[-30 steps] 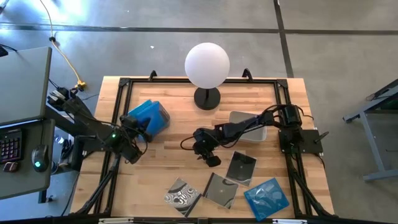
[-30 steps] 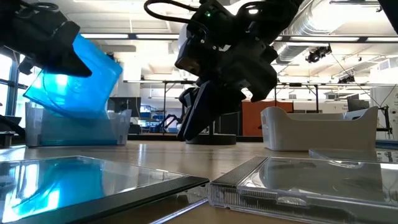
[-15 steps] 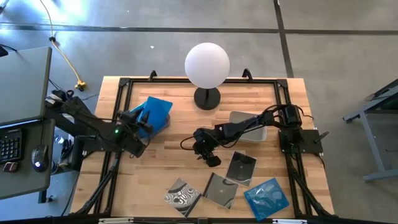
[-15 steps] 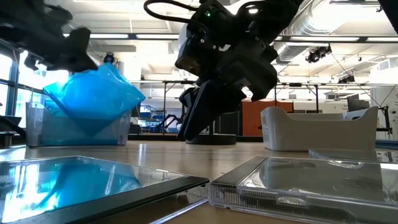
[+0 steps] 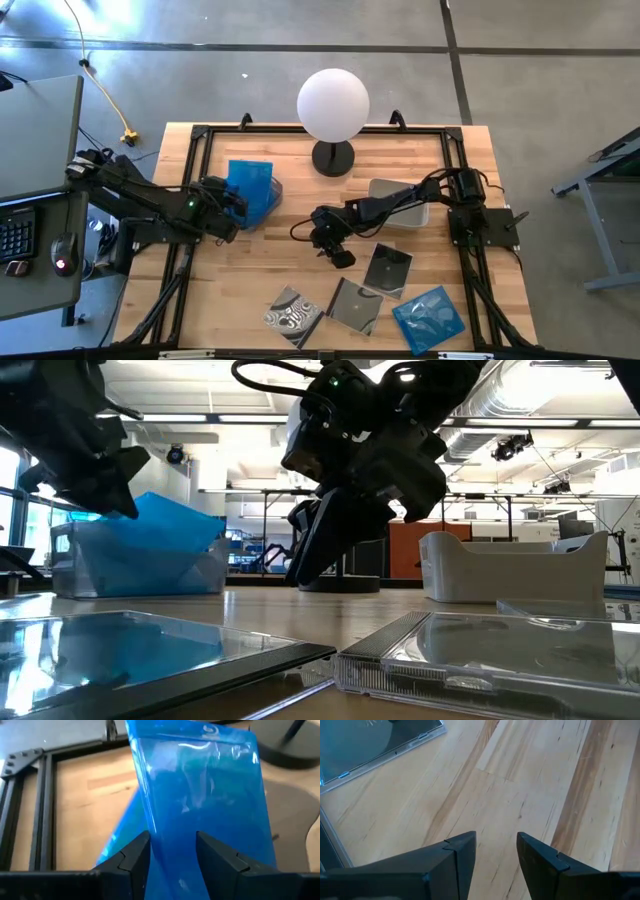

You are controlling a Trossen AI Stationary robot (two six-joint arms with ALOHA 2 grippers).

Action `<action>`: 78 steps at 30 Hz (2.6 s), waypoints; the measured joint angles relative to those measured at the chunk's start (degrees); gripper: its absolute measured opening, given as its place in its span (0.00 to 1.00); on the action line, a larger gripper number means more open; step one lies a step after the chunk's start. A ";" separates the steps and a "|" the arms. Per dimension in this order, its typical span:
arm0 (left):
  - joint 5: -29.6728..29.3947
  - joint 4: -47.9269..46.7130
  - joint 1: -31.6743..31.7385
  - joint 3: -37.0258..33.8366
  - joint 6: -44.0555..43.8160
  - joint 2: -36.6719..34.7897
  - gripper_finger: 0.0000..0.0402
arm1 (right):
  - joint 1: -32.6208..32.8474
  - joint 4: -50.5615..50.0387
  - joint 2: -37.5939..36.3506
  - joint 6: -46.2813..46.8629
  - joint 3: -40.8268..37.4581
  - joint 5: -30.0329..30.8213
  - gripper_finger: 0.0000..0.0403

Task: Pick & place jewel cases by type
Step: Put the left blue cd case into the black bin, then put the blue cd case into the black bin

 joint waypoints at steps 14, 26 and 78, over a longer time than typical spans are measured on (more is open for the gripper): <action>8.16 1.65 -0.02 10.12 16.23 0.04 0.36 | 0.00 0.02 -0.01 -0.04 0.00 0.00 0.34; 20.48 -8.77 -0.02 14.93 12.48 0.04 0.36 | 0.00 0.02 -0.02 -0.03 0.00 0.00 0.34; 22.46 69.42 -9.77 14.99 66.83 27.47 0.36 | 55.41 -38.72 -17.34 60.25 0.00 20.70 0.34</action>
